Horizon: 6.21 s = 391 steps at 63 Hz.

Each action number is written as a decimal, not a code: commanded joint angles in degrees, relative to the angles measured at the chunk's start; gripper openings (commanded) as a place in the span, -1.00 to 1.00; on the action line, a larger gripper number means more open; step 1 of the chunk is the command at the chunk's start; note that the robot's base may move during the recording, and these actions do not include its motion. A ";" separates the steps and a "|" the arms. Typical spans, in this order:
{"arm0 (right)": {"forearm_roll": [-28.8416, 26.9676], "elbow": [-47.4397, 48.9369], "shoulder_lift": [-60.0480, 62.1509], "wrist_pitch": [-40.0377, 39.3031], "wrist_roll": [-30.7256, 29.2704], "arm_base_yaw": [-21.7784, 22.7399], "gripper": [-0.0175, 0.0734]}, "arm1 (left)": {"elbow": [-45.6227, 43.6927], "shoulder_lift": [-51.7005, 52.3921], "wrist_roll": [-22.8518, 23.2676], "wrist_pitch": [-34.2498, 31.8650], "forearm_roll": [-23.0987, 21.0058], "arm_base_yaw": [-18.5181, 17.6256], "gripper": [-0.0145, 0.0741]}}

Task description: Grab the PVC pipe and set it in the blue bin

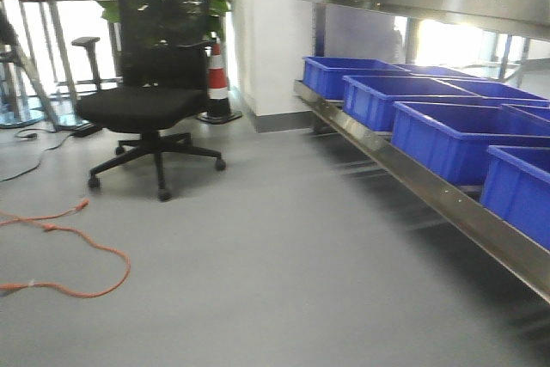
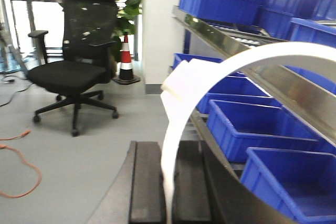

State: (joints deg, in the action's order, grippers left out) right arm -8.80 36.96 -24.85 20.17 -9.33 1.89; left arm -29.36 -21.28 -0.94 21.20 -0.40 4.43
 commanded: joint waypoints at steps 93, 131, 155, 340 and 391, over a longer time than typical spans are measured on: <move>0.08 -0.02 0.09 -1.71 -0.05 0.11 -0.99 | -0.04 0.25 0.18 -1.16 -0.27 -0.03 -0.92; 0.08 -0.02 0.09 -1.71 -0.05 0.11 -0.99 | -0.04 0.25 0.18 -1.16 -0.27 -0.03 -0.92; 0.08 -0.02 0.09 -1.71 -0.05 0.11 -0.99 | -0.04 0.25 0.18 -1.16 -0.27 -0.03 -0.92; 0.08 -0.02 0.09 -2.63 -0.05 0.11 -0.99 | -0.04 0.25 0.18 -1.16 -0.27 -0.03 -0.92; 0.08 -0.02 0.09 -3.23 -0.05 0.11 -0.99 | -0.86 0.25 0.18 -3.92 -0.38 -0.03 -0.92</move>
State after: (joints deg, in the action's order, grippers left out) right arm -8.89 36.96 -24.85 18.67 -9.33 1.89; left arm -29.36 -21.28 -0.94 19.58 -0.40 4.43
